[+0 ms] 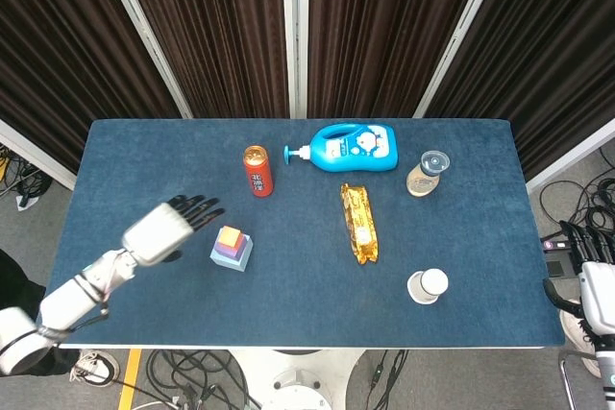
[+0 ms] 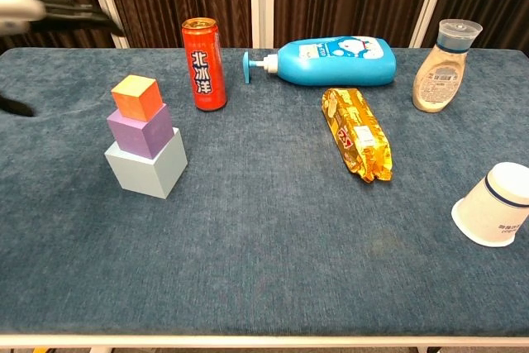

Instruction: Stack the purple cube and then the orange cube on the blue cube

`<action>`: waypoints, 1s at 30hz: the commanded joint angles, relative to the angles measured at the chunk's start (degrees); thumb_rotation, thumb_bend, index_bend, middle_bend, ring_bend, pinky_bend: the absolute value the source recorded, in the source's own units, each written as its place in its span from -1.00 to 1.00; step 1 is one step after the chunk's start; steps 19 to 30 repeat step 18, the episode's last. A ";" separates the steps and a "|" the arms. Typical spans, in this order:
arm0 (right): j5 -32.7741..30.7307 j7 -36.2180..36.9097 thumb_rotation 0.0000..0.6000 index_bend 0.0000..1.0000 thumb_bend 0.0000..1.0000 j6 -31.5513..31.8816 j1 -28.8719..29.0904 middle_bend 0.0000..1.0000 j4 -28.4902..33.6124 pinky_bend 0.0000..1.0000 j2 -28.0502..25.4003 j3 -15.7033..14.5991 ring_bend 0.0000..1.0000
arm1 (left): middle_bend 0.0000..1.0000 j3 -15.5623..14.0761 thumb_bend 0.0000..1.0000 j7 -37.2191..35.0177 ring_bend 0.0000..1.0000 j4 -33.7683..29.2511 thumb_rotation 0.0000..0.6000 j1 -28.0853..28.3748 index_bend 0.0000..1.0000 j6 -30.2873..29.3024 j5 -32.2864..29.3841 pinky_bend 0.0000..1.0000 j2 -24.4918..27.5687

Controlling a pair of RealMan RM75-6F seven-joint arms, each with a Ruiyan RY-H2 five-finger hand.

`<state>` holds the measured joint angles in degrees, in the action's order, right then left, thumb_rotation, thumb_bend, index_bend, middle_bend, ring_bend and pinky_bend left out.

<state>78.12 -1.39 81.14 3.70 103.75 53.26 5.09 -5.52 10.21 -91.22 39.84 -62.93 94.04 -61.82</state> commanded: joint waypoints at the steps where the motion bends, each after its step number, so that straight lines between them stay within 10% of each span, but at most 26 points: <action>1: 0.08 -0.23 1.00 -0.92 -0.54 -0.08 0.04 -0.82 0.10 -1.00 0.03 -0.08 -1.00 | -0.66 -2.46 -0.65 5.57 -0.69 -5.08 1.00 -5.78 -0.77 0.22 -5.79 -0.43 5.47; 12: -0.14 -0.87 1.00 -0.92 -0.53 -0.61 0.33 -0.82 0.20 -1.00 0.32 -0.17 -1.00 | -0.66 1.83 -0.71 3.79 -0.70 1.39 1.00 -19.87 -0.77 -13.08 -18.88 -0.45 -3.01; 30: 0.12 -1.15 1.00 -0.92 -0.53 -0.46 0.32 -0.82 0.23 -1.00 0.43 -0.26 -1.00 | -0.66 3.27 -0.73 1.14 -0.70 3.59 1.00 -22.50 -0.77 -13.99 -20.83 -0.46 -5.58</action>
